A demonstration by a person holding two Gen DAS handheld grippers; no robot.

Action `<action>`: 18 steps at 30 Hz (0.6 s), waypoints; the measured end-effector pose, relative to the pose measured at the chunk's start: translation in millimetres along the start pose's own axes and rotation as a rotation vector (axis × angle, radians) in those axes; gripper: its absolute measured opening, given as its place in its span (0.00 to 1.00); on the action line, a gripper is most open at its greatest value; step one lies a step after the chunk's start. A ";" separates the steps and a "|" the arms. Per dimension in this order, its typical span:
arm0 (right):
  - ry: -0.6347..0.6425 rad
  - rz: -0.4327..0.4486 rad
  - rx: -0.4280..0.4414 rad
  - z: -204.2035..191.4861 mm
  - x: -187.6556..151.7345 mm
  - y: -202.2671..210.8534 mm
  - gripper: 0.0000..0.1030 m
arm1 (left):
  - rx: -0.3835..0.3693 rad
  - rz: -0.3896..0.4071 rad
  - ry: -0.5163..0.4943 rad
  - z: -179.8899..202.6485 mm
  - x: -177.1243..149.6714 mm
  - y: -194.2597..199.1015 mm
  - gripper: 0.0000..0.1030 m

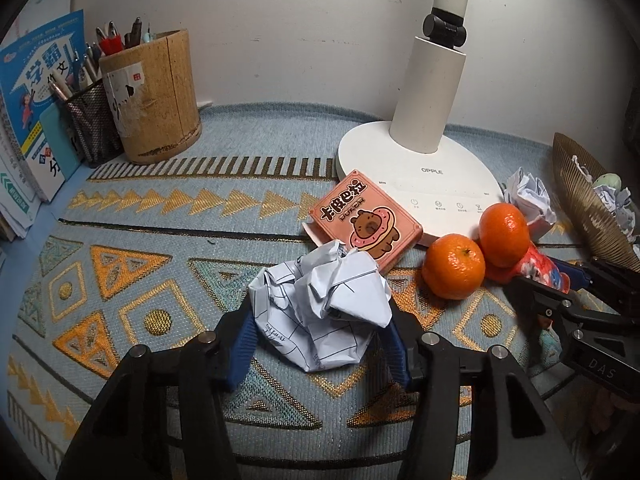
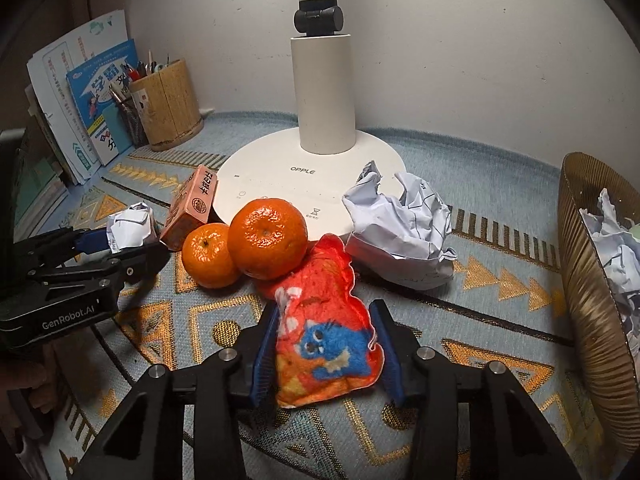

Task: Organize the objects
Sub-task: 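Grasp the red snack bag with the right tool while the left tool grasps the lined paper ball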

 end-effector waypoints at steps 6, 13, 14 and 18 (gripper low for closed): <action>-0.024 0.067 0.055 -8.1 -13.7 28.2 0.36 | -0.007 0.131 0.122 -22.9 3.3 25.5 0.50; -0.040 0.327 0.042 -5.3 -10.7 84.3 0.35 | 0.090 0.317 -0.112 13.4 18.4 59.0 0.51; -0.055 0.350 0.066 -3.5 -9.2 89.3 0.35 | 0.106 0.331 -0.151 20.3 18.6 62.6 0.52; -0.134 0.360 0.132 9.3 -5.2 92.2 0.36 | 0.117 0.347 -0.201 29.2 19.2 66.6 0.52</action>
Point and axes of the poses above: each gripper's, at about its wrist camera, not at the fingertips, and y roughly against the way its jaws point, z to its right, x to its top, the point moved 8 cm from there along -y, roughly the way its jaws point, and after that the axes turned 6 degrees about -y, right-handed, at the moved point
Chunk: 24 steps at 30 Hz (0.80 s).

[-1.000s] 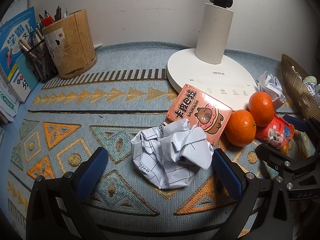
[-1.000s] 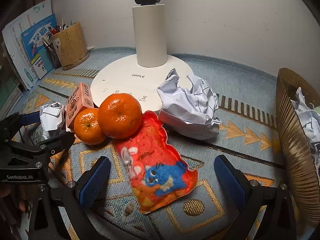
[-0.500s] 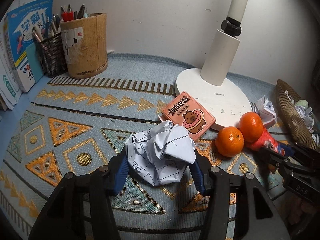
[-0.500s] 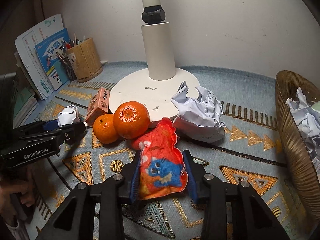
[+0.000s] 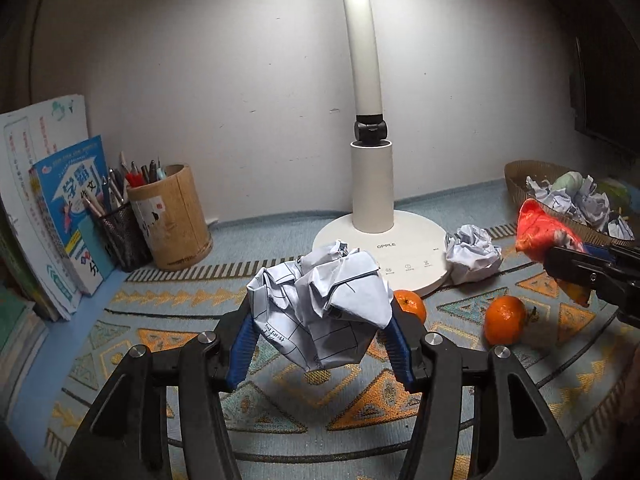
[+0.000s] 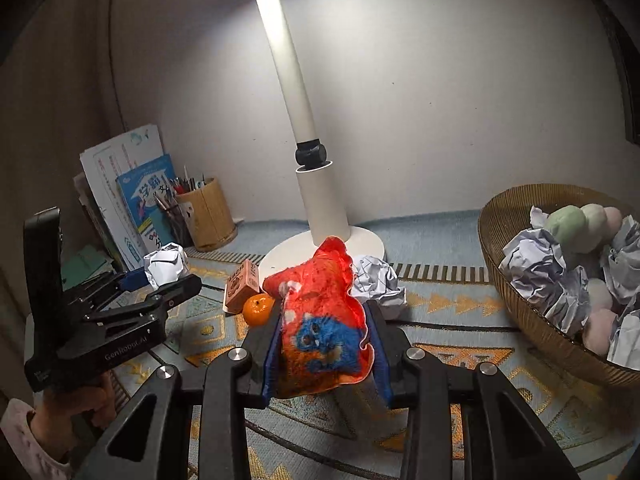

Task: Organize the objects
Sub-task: 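Grasp the red snack bag with the right tool while the left tool grasps the lined paper ball, then lift the snack bag and lined paper ball toward the glass bowl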

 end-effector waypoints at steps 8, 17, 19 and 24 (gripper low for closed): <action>-0.054 -0.010 0.021 6.5 1.6 1.6 0.36 | -0.007 0.010 0.058 -11.0 -0.4 2.7 0.52; -0.064 -0.018 0.031 10.1 -0.4 1.8 0.36 | -0.014 0.008 0.051 -8.8 -0.3 1.8 0.53; -0.072 -0.020 0.031 11.4 -1.0 1.6 0.36 | -0.012 -0.001 0.051 -9.0 -0.8 0.2 0.53; -0.084 -0.023 0.027 14.1 -0.9 1.3 0.36 | -0.021 0.011 0.038 -6.4 0.0 1.9 0.53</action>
Point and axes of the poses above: each gripper's, at about its wrist camera, not at the fingertips, and y roughly against the way its jaws point, z to its right, x to its top, the point moved 8 cm from there along -y, roughly the way its jaws point, and after that the axes turned 6 degrees about -y, right-handed, at the moved point
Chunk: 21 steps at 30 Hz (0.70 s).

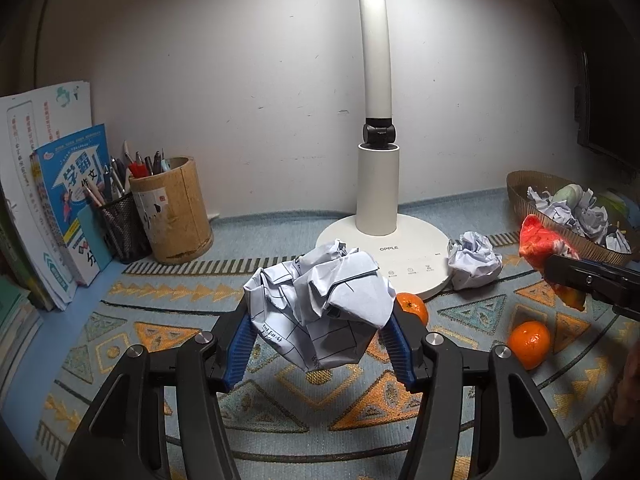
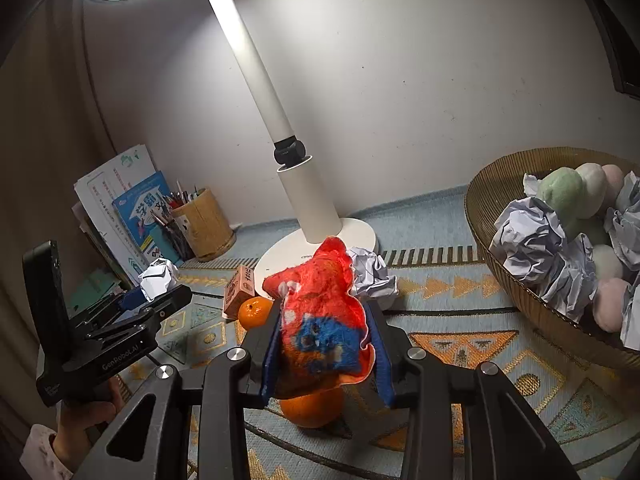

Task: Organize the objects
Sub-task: 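Lift the snack bag and lined paper ball toward the glass bowl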

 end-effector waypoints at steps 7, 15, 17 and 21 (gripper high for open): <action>0.007 0.017 -0.028 -1.3 1.3 3.8 0.36 | -0.001 0.044 0.011 0.2 2.8 9.5 0.52; 0.004 0.104 0.010 17.7 80.2 23.0 0.36 | -0.131 0.087 0.039 50.5 52.8 13.2 0.50; 0.012 0.142 0.017 27.6 111.2 29.5 0.36 | -0.175 0.116 -0.001 81.5 79.8 13.9 0.50; 0.082 0.186 -0.013 53.7 165.0 39.5 0.36 | -0.287 0.156 -0.095 160.3 128.4 12.1 0.50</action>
Point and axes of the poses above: each gripper's, at about its wrist camera, not at the fingertips, and y roughly against the way its jaws point, z to its right, x to its top, the point moved 8 cm from there along -y, roughly the way its jaws point, and after that the axes turned 6 degrees about -y, right-handed, at the moved point
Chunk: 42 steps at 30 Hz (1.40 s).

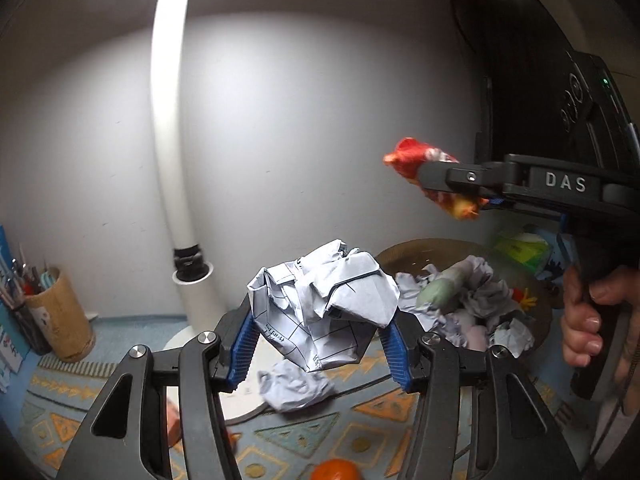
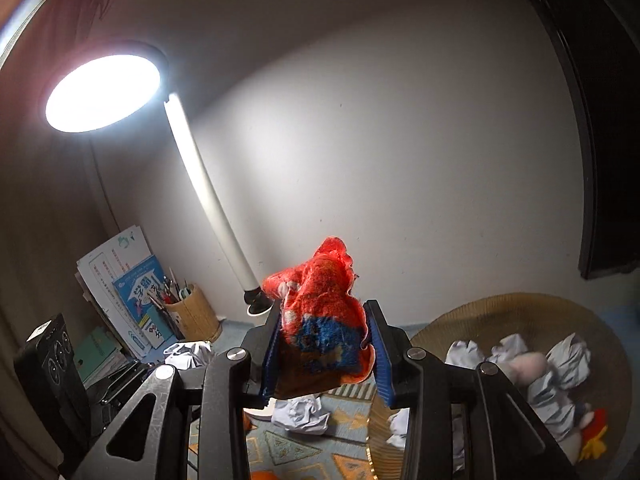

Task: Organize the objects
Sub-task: 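Lift the snack bag and lined paper ball toward the glass bowl, then drop the snack bag and paper ball into the bowl by opening both tools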

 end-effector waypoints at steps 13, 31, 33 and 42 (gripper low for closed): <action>0.073 -0.030 -0.191 89.8 14.1 -9.7 0.36 | -0.223 -0.156 -0.093 121.1 -15.1 -100.3 0.50; -0.173 0.001 -0.001 103.2 14.4 -11.8 1.00 | -0.368 -0.216 -0.009 123.7 -20.0 -109.9 1.00; -0.157 -0.008 -0.008 101.8 13.7 -12.4 1.00 | -0.357 -0.212 -0.019 123.6 -20.3 -110.3 1.00; -0.009 -0.004 -0.066 53.1 26.0 -1.8 1.00 | -0.314 -0.210 -0.039 106.4 -16.3 -99.8 1.00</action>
Point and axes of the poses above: each gripper's, at about its wrist camera, not at the fingertips, and y roughly against the way its jaws point, z to its right, x to its top, the point moved 8 cm from there along -y, roughly the way its jaws point, and after that the axes turned 6 degrees about -y, right-handed, at the moved point
